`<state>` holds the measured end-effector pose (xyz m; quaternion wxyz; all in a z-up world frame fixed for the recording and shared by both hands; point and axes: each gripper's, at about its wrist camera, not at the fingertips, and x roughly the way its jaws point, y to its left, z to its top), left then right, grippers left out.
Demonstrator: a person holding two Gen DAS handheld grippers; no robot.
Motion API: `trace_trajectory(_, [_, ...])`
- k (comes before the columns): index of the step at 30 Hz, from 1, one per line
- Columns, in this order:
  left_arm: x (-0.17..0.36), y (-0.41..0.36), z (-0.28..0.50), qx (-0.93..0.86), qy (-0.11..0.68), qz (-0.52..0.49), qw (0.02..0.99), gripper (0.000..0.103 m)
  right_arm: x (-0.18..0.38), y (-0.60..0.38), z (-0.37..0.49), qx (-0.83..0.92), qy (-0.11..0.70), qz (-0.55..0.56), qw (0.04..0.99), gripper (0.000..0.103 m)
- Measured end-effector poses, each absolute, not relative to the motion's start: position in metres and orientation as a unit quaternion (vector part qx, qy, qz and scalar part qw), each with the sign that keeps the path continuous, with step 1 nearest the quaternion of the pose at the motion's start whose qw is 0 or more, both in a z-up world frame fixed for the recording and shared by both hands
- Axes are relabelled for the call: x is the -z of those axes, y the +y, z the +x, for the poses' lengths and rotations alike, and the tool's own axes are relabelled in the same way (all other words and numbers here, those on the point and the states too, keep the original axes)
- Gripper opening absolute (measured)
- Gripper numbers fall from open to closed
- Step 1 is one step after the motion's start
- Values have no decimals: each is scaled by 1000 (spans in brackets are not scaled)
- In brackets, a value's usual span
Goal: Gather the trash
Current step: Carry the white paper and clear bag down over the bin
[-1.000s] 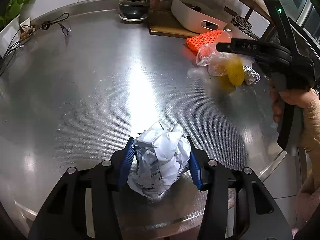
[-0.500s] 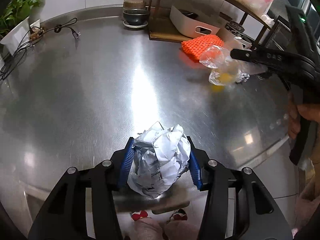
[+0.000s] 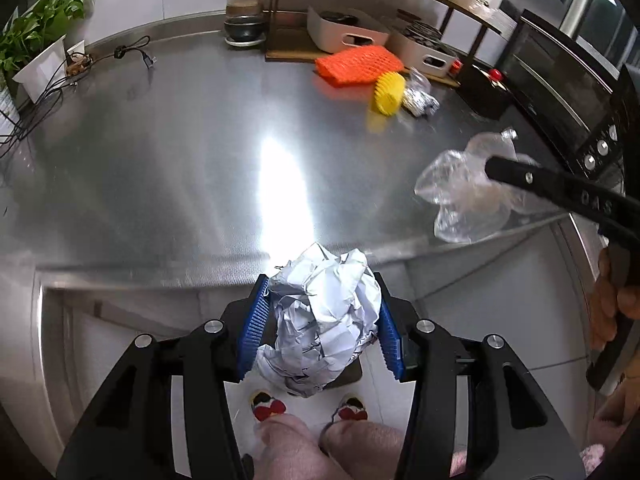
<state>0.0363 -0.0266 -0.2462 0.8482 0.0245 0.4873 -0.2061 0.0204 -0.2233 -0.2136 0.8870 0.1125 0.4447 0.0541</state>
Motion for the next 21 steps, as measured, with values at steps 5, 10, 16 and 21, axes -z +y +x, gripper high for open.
trace_trajectory(5, [258,-27,10,209,497,24,842,47,237,-227,-14,-50,472,123,872,18])
trace_trajectory(10, [284,-29,-6,211,522,25,826,47,272,-226,-33,-43,508,124,851,18])
trace_trajectory(16, [336,-32,-11,206,553,21,807,47,332,-214,-39,-30,548,112,828,18])
trace_trajectory(21, [384,-32,-9,202,579,4,790,47,382,-210,-35,-21,569,150,808,18])
